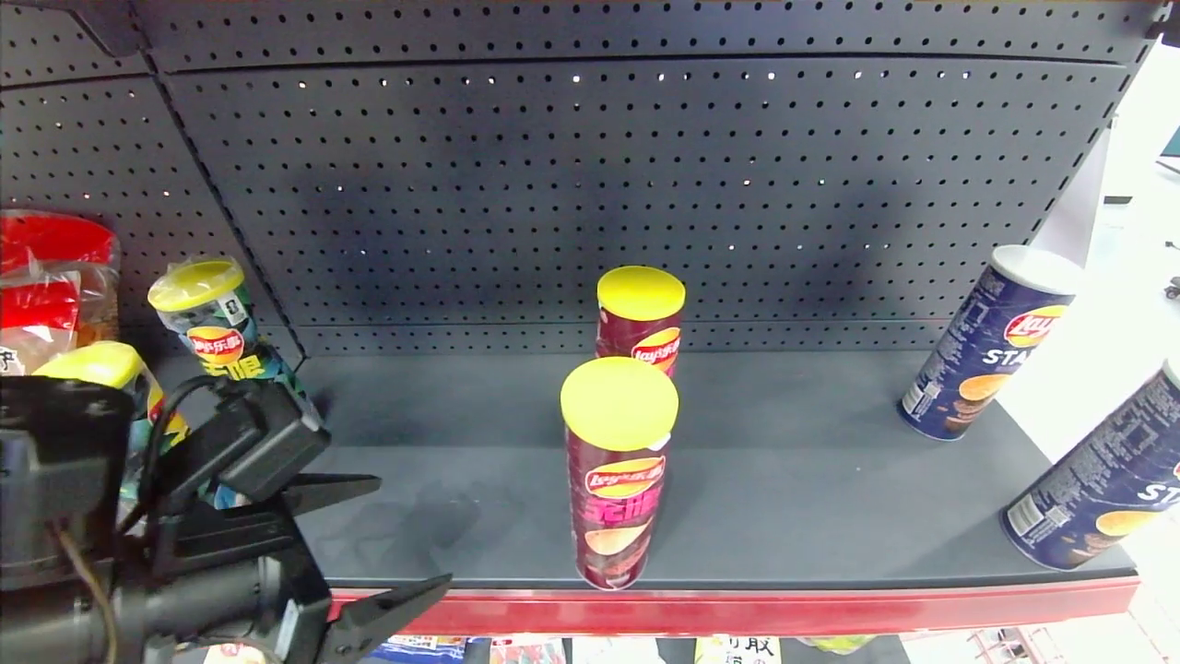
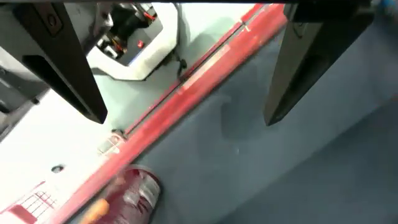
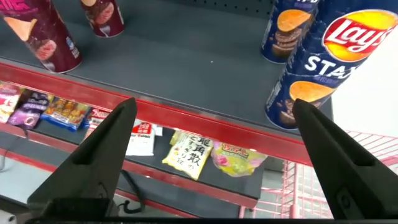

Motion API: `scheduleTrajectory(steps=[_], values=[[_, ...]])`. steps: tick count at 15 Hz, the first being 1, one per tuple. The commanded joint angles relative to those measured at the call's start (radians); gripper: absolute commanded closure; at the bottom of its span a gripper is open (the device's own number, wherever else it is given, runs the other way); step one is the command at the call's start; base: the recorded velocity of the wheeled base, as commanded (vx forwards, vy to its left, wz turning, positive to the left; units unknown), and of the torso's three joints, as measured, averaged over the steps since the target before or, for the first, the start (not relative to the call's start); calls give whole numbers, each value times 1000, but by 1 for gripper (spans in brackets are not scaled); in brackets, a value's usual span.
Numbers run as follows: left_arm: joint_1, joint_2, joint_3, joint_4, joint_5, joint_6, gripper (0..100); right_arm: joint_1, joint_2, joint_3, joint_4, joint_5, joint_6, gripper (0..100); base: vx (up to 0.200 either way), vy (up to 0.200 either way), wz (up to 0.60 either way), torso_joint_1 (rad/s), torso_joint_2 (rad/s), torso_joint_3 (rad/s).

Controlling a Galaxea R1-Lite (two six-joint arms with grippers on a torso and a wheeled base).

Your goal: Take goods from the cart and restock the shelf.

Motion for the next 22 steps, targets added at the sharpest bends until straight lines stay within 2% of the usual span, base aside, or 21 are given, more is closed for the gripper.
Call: scheduleTrajectory(steps=[1,3,14,22], values=[[-60,169,-49,-22,-3,-1,0,0,8,-1,0,1,1,0,0,0,0,0,0,0],[-69,210,-54,-22,-6,1,0,0,6,-6,0,1,1,0,0,0,0,0,0,0],[-67,388,-212,-22,20,2,0,0,17,-34,-2,1,1,0,0,0,0,0,0,0],[-69,443,-256,-22,20,2,0,0,34,-53,0,-1,3,0,0,0,0,0,0,0]])
